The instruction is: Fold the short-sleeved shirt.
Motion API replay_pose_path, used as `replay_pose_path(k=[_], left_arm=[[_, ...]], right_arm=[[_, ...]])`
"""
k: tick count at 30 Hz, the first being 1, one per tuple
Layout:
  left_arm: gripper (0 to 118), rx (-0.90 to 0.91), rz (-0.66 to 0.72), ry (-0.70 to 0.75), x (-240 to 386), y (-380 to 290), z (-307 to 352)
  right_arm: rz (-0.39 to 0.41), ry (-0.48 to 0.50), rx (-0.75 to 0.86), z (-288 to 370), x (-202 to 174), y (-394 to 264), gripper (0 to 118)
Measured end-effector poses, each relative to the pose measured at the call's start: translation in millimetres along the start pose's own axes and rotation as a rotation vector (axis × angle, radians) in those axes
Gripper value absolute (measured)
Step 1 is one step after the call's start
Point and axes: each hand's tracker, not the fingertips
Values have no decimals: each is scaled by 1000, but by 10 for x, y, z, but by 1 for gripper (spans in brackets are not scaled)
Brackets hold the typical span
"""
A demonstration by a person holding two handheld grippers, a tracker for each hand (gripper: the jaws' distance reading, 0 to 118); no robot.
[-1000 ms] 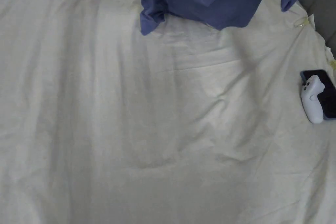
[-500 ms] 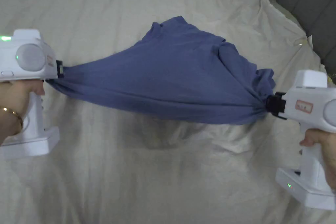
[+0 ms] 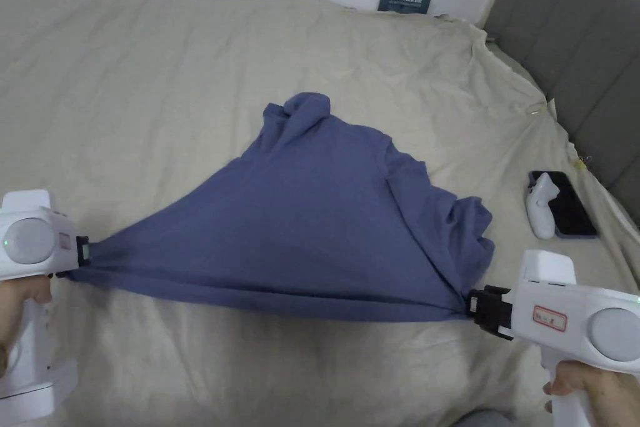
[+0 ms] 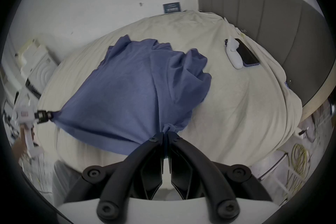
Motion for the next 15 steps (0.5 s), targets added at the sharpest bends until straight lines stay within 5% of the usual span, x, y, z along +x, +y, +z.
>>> replay_pose_path(k=[7, 9, 10, 13, 14, 15], left_arm=[[3, 17, 1, 51, -302, -158, 206], [11, 22, 20, 59, -359, -187, 236], [23, 25, 43, 62, -377, -185, 262], [92, 32, 63, 82, -422, -144, 332], [109, 48, 72, 83, -442, -106, 375], [113, 75, 85, 88, -454, -61, 440]], right_arm=[[90, 82, -50, 235, -211, -395, 4], [98, 90, -63, 250, -291, -504, 4], [92, 95, -67, 241, -292, -526, 4], [41, 100, -61, 222, -209, -516, 20], [23, 102, -51, 241, -185, -478, 48], [17, 104, -47, 265, -170, -430, 71]])
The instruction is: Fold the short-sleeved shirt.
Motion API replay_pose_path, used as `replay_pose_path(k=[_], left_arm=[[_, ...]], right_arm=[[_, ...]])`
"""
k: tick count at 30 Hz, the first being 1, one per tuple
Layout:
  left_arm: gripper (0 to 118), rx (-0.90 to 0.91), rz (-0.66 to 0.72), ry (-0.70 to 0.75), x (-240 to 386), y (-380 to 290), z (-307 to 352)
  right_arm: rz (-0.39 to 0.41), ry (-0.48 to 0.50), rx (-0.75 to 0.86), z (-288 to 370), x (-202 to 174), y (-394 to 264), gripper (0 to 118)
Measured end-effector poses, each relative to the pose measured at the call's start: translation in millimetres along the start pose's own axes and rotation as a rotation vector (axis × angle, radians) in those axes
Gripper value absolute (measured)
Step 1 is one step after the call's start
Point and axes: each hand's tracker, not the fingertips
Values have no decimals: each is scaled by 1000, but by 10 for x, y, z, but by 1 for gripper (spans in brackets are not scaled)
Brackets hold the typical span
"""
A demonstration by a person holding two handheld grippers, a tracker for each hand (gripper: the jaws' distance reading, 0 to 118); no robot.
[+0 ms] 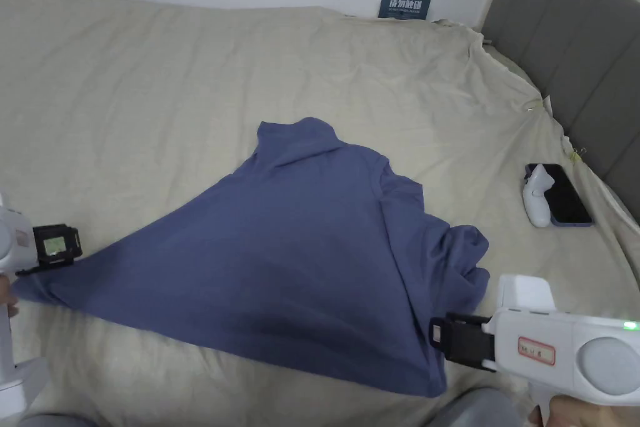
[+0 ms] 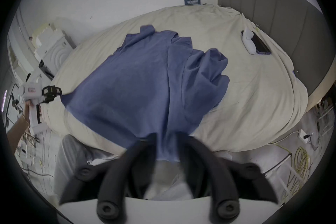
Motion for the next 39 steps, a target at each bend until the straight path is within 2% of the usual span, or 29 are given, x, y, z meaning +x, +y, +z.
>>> replay_pose_path(k=[1, 2, 7, 12, 16, 19, 22, 24, 25, 26, 29, 32, 39], left_arm=[[114, 39, 14, -2, -6, 60, 65], [114, 70, 21, -23, -2, 139, 126], [114, 188, -16, -129, 105, 517, 517], [114, 416, -53, -175, 337, 545, 1027], [111, 613, -36, -123, 514, 330, 1279], [99, 704, -33, -98, 619, 127, 1399], [72, 739, -120, -119, 737, -92, 1437], [38, 740, -155, -120, 811, -226, 1423], [21, 735, -159, -129, 831, -271, 1413], [9, 731, -154, -132, 843, -298, 1405], [0, 716, -115, -163, 864, -356, 1397], [0, 707, -111, -171, 876, -379, 1396], [0, 688, -132, -203, 915, -460, 1386]], right_arm=[[-9, -3, 14, 53, -34, 45, 84], [-12, -11, 38, 106, -40, 114, 86], [51, -70, 239, 412, -53, 592, 87], [155, -173, 586, 752, -221, 905, 87], [244, -233, 776, 839, -379, 872, 88], [237, -216, 817, 817, -458, 756, 88], [226, -196, 838, 734, -492, 632, 87], [228, -177, 843, 686, -518, 573, 78], [227, -168, 842, 648, -495, 568, 67], [225, -162, 838, 630, -507, 560, 50], [221, -149, 824, 564, -535, 526, 3], [188, -115, 807, 532, -533, 516, 0], [164, -114, 794, 479, -591, 515, 0]])
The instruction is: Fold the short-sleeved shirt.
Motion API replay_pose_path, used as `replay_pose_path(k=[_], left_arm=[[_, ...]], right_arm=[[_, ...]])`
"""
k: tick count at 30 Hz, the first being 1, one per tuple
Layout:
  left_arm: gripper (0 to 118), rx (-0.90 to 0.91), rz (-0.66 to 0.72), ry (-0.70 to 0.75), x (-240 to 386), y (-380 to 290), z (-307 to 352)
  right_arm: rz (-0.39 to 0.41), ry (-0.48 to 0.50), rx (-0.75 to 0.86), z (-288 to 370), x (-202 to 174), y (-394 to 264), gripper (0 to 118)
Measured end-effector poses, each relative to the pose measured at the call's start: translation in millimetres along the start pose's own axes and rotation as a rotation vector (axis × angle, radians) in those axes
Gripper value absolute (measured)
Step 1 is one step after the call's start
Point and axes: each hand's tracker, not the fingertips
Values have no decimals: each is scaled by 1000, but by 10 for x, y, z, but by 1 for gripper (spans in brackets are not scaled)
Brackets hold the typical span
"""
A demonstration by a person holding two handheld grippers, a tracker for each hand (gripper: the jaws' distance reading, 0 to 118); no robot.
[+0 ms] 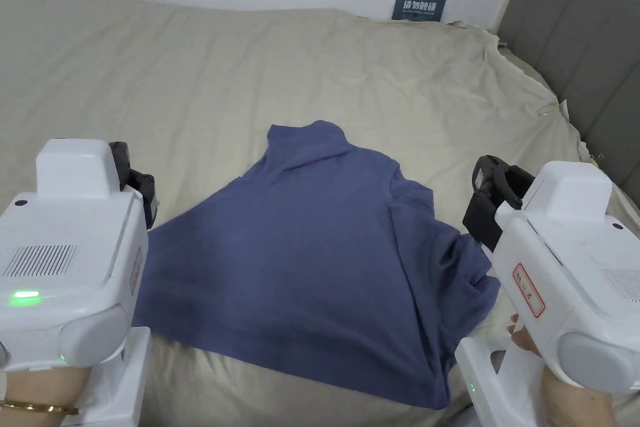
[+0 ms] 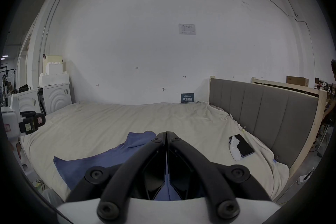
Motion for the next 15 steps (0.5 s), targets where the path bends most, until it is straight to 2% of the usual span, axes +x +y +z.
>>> replay_pose_path(k=[6, 9, 15], left_arm=[[0, -9, -12, -23, 9, -30, -16], [0, -14, -3, -31, -8, -31, -46], [0, -11, 10, -26, -50, 14, -50]], right_arm=[[-8, -12, -18, -72, -5, -6, 0], [15, -7, -58, -197, -3, 47, 0], [71, 80, -166, -827, 13, 311, 0]])
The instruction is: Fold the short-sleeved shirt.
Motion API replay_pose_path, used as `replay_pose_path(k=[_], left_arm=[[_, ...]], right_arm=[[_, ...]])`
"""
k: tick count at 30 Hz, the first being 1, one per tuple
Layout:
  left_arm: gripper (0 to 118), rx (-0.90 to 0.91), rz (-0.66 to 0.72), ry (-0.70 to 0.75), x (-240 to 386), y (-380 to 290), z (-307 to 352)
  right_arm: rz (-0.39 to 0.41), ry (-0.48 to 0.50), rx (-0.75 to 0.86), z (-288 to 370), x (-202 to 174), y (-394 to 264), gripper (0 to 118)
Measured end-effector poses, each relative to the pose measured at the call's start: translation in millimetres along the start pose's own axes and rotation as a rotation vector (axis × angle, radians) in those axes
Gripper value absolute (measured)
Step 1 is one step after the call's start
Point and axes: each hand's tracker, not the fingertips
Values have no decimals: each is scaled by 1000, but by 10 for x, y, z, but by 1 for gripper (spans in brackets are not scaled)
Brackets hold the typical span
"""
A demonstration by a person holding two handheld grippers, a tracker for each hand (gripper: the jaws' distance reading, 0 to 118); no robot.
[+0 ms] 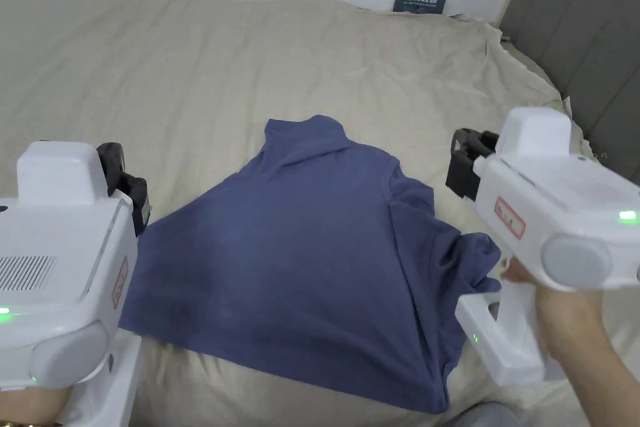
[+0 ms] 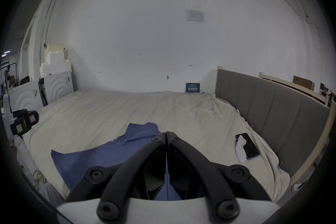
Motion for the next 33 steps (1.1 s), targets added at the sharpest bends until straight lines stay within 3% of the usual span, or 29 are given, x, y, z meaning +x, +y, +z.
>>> replay_pose_path(k=[3, 9, 11, 12, 13, 14, 15, 16, 23, 28, 33], left_arm=[[0, -5, -4, 6, -37, 5, -24], [0, -37, 13, 27, -134, -34, -151], [0, -46, 30, 33, -178, -58, -219], [0, -54, 33, 45, -191, -75, -262], [0, -63, 35, 52, -205, -87, -300], [0, -69, 41, 57, -223, -102, -340], [0, -78, 49, 64, -240, -116, -380], [0, -89, 57, 68, -256, -133, -425], [0, -171, 110, 105, -363, -316, -746], [0, -231, 123, 127, -418, -480, -939], [0, -270, 126, 141, -431, -645, -1082]], right_arm=[[74, 29, -116, -397, -41, 219, 0], [120, 65, -304, -1363, -197, 518, 0], [101, 98, -368, -1697, -227, 562, 5], [79, 103, -421, -1886, -237, 577, 16], [48, 101, -467, -2047, -252, 586, 35], [44, 87, -510, -2224, -269, 586, 65], [48, 85, -542, -2371, -274, 547, 80], [52, 81, -572, -2521, -293, 529, 84], [74, 61, -757, -3441, -303, 270, 99], [148, -51, -798, -3893, -261, 70, 99], [173, -74, -807, -4192, -231, -91, 95]])
